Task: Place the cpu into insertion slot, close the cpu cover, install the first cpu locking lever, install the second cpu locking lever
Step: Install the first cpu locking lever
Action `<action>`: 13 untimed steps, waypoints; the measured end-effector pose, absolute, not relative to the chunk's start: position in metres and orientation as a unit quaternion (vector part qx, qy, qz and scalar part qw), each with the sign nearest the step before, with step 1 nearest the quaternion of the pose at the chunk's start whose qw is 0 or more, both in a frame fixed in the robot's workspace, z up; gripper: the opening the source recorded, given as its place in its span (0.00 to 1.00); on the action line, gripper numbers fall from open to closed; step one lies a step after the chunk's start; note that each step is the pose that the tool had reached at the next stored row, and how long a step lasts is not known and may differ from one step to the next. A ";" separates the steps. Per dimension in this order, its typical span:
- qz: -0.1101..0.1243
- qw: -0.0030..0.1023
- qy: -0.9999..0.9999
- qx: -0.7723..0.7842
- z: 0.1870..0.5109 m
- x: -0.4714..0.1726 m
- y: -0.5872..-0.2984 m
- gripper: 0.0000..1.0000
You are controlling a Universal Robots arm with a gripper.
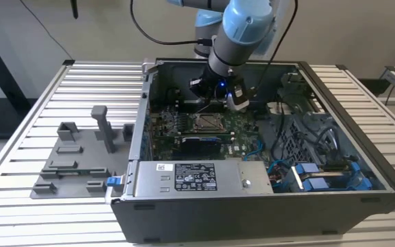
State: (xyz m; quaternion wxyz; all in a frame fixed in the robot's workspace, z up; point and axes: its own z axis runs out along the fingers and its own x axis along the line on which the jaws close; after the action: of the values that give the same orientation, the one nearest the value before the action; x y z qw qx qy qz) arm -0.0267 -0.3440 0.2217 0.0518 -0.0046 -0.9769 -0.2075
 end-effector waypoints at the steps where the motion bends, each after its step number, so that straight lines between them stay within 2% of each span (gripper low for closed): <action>1: -0.208 0.050 -0.977 -0.004 0.222 -0.030 -0.344 0.11; 9: -0.207 0.031 -0.978 0.000 0.219 -0.054 -0.344 0.11; 13: -0.208 0.025 -0.978 0.001 0.214 -0.060 -0.344 0.11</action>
State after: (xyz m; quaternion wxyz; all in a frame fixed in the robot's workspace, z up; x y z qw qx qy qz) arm -0.0598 -0.3439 0.2142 0.0253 0.0010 -0.9779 -0.2075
